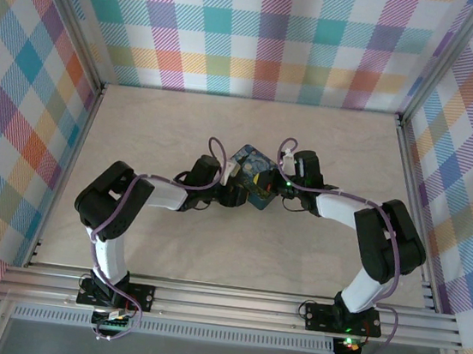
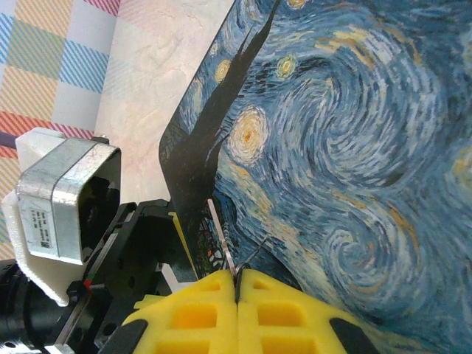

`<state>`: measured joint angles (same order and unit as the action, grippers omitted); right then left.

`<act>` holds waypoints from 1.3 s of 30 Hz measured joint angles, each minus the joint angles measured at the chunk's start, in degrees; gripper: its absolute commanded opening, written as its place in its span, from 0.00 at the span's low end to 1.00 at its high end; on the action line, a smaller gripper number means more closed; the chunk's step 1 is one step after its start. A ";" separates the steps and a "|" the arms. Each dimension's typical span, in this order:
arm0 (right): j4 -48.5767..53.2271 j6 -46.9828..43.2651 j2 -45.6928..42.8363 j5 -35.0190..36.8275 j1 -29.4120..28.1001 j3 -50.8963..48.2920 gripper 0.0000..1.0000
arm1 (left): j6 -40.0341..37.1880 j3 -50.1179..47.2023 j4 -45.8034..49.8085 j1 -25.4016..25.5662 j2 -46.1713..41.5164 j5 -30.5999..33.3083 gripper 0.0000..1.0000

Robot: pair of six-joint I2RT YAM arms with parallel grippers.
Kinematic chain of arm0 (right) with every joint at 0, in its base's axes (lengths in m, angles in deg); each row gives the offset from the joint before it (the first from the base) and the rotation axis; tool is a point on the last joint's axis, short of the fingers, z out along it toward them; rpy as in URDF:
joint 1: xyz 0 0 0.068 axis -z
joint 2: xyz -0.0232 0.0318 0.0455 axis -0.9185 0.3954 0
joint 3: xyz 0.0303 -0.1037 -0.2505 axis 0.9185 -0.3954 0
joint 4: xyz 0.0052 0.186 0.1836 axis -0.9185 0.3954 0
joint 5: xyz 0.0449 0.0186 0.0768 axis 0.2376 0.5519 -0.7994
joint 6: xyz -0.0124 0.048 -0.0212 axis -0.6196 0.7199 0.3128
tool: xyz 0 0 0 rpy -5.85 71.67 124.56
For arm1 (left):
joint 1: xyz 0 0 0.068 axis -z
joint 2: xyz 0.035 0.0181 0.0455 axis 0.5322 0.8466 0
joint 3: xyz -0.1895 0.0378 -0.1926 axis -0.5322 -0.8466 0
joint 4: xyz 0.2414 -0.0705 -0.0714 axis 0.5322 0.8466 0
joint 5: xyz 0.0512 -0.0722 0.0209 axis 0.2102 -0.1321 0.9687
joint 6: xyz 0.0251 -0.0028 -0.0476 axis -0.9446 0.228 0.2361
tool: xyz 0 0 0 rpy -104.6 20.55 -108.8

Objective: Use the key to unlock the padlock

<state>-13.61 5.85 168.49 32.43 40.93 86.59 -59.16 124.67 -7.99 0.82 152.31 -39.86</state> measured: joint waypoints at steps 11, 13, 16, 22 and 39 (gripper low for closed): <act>0.00 0.00 0.00 0.07 0.00 0.00 0.00 | -0.57 1.01 1.25 1.66 0.59 0.46 0.46; 0.00 0.02 0.00 0.02 0.11 0.00 0.00 | -0.55 1.01 1.25 1.79 0.68 0.87 0.45; -0.02 0.00 0.00 0.02 0.11 0.00 0.00 | -0.52 1.01 1.25 1.95 0.74 1.33 0.44; -0.02 0.02 0.00 0.02 0.11 0.00 0.00 | -0.20 1.01 1.22 2.34 1.01 1.92 0.41; -0.31 0.02 0.00 0.17 0.20 -0.07 0.00 | 1.40 1.49 1.25 3.23 1.25 3.78 0.35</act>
<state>-13.92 5.87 168.49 32.60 41.13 86.53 -57.77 126.15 -6.75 4.05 153.55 -36.08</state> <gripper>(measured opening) 0.064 0.360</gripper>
